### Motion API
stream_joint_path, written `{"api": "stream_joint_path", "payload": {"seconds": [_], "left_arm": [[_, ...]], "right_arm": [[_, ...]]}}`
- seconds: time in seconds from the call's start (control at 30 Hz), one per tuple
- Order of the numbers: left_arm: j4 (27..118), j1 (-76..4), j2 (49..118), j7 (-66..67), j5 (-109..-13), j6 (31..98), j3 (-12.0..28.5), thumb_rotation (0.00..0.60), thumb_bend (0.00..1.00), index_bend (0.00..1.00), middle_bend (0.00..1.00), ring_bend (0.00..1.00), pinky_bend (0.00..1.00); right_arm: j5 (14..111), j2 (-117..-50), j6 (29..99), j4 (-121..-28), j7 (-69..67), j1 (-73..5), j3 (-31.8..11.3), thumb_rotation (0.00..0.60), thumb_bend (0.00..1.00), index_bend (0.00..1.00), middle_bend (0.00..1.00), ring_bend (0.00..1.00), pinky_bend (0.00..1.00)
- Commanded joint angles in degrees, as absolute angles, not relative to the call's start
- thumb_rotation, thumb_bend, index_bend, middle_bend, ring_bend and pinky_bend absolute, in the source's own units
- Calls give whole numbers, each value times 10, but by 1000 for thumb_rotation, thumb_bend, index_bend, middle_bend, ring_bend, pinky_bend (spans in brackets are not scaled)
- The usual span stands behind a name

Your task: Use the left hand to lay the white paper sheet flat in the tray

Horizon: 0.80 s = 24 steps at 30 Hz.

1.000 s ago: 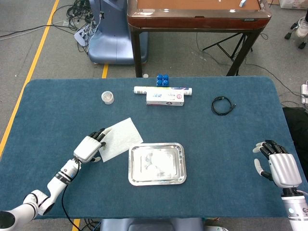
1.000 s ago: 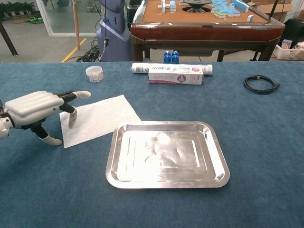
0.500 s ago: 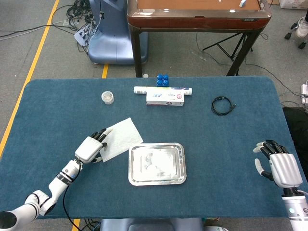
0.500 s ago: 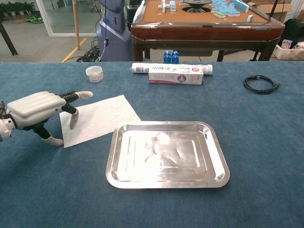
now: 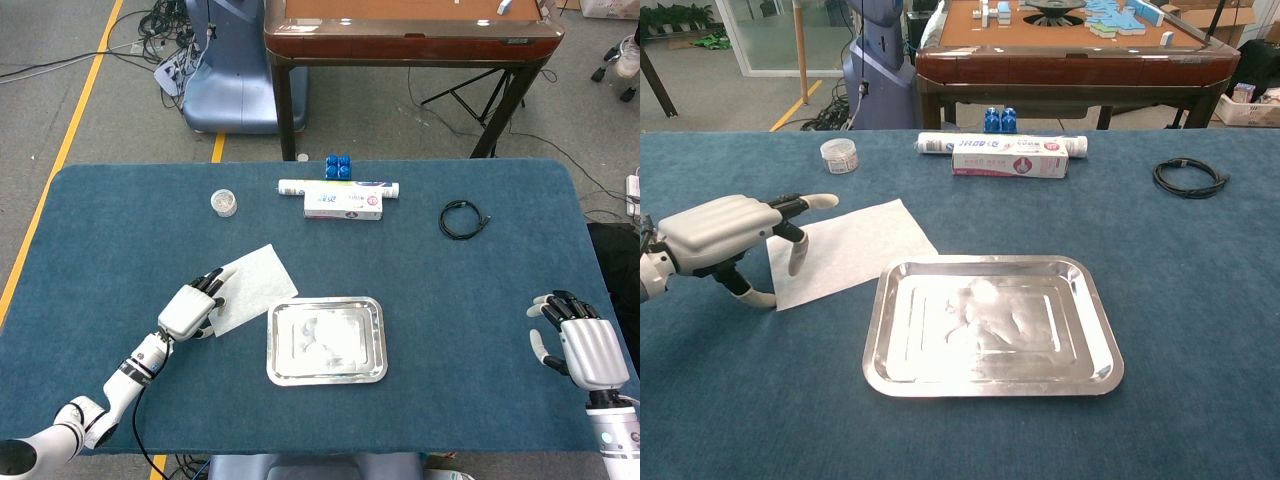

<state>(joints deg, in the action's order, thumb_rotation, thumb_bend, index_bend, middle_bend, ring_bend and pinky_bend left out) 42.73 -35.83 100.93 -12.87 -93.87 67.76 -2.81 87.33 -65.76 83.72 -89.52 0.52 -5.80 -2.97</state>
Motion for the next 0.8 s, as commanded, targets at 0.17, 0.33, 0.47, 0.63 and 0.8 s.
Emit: {"api": "stream_joint_path", "payload": {"seconds": [0.17,0.33,0.47,0.63,0.8], "left_arm": [[427,-358,1011,-133,-937,678,-27,600,580,587,0,0,231],[430,-357,1011,-134,-935,677,-26,600,626,590,0,0,231],[431,-357,1012,-133,-934,675,-26,600,658,591,0,0,231],[431,-356,1014,-133,-930,672,-24,600,680,588,0,0,231],[432,-355,1015,-133,-928,670,-24,600,683,587,0,0,231]], "right_arm": [[873,-658,837,-895,5,-58,-30,600,451,414,334,193,289],[873,-658,837,-896,6,-58,-30,600,451,414,334,193,289],[873,-658,837,-895,6,-58,-30,600,451,414,334,193,289],[873,-657,838,-896,5,-58,-30,600,452,414,334,193,289],[872,-657,838,-896,5,-58,-30,600,451,414,334,193,289]]}}
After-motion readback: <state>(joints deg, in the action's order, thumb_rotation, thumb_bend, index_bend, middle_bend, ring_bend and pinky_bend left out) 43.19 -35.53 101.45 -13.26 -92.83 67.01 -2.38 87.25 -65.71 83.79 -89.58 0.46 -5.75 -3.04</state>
